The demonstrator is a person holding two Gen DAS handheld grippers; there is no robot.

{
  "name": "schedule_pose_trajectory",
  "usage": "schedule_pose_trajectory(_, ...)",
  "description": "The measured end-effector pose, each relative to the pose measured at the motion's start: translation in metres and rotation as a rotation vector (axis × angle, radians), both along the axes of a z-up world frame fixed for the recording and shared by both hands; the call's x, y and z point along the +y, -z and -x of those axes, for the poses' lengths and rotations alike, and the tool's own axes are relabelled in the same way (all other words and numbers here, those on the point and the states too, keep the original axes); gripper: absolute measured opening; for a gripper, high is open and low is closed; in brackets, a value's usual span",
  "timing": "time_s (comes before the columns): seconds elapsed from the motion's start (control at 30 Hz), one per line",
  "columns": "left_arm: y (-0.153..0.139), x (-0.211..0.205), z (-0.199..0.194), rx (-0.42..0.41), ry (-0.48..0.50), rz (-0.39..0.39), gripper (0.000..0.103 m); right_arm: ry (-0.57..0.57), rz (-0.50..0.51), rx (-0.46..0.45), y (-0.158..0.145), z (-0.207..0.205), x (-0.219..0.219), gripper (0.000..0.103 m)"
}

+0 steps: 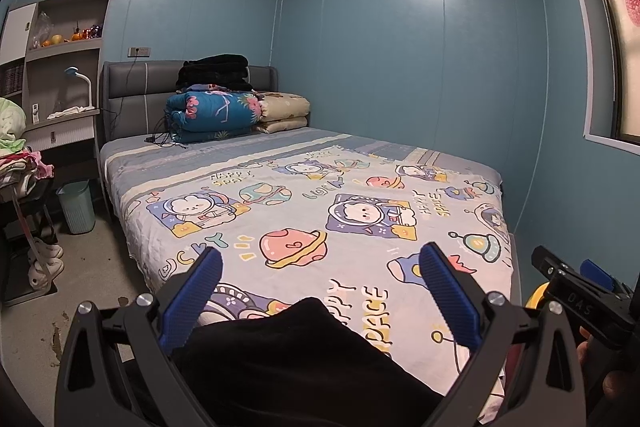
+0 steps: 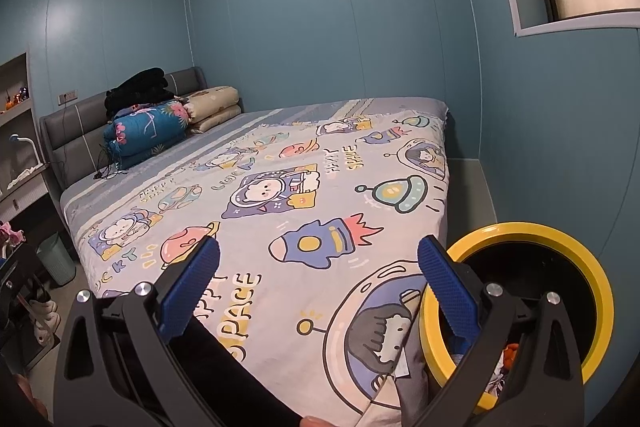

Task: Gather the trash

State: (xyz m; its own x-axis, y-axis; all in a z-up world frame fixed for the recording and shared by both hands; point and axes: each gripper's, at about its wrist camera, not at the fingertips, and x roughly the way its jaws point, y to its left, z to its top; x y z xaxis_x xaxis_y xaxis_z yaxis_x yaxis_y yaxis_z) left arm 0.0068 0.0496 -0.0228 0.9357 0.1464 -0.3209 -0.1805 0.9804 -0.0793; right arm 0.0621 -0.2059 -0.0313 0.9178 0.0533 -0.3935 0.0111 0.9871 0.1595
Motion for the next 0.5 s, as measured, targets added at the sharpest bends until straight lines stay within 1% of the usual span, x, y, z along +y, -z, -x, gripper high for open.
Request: schedule_pose_trajectory(0.5, 0.0014, -0.0031, -0.0036, 0.003, 0.018, -0.002, 0.095, 0.008, 0.002, 0.007, 0.0021, -0.0013, -0.0022, 0.095)
